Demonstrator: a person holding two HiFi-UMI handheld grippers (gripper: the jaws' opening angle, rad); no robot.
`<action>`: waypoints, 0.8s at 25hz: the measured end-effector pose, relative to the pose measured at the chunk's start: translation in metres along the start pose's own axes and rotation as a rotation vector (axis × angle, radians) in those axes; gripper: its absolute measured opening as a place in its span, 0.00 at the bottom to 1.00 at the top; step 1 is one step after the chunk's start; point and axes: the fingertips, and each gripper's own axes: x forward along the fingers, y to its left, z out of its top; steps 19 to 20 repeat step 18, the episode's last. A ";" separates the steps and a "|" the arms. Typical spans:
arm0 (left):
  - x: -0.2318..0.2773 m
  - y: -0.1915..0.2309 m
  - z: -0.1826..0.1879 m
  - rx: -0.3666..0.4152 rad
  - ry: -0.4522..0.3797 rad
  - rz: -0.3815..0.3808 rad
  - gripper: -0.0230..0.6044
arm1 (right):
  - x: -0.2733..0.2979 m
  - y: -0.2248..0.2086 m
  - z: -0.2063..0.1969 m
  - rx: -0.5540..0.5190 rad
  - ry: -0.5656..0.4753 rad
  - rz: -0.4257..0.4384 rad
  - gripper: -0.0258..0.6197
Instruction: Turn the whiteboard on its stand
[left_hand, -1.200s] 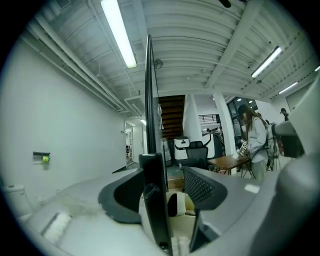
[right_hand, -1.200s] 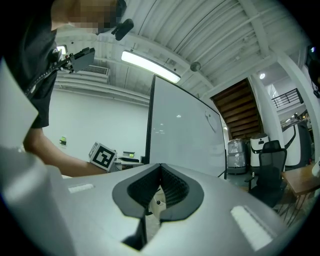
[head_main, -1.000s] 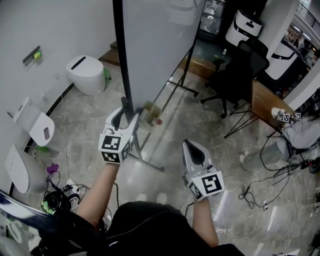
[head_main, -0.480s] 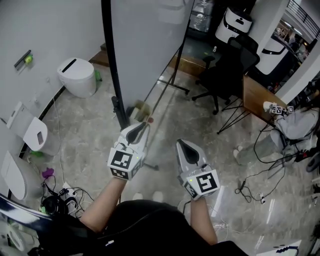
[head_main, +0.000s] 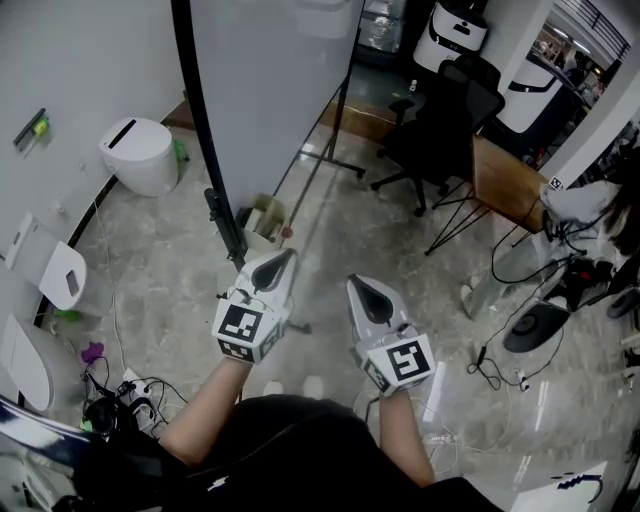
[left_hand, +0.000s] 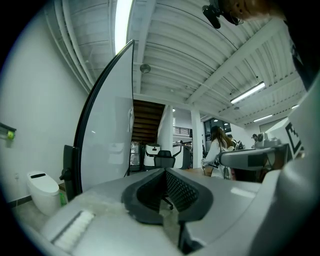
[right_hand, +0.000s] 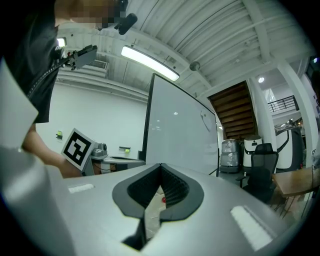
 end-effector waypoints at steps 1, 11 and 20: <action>0.000 0.001 0.000 0.002 0.000 -0.001 0.05 | 0.000 0.000 0.000 0.000 0.001 -0.001 0.05; -0.001 0.007 0.004 0.006 -0.007 0.015 0.05 | 0.005 -0.002 0.000 -0.007 -0.003 0.005 0.05; 0.006 0.010 0.008 -0.002 -0.002 -0.004 0.05 | 0.011 -0.003 -0.001 -0.001 0.010 -0.015 0.05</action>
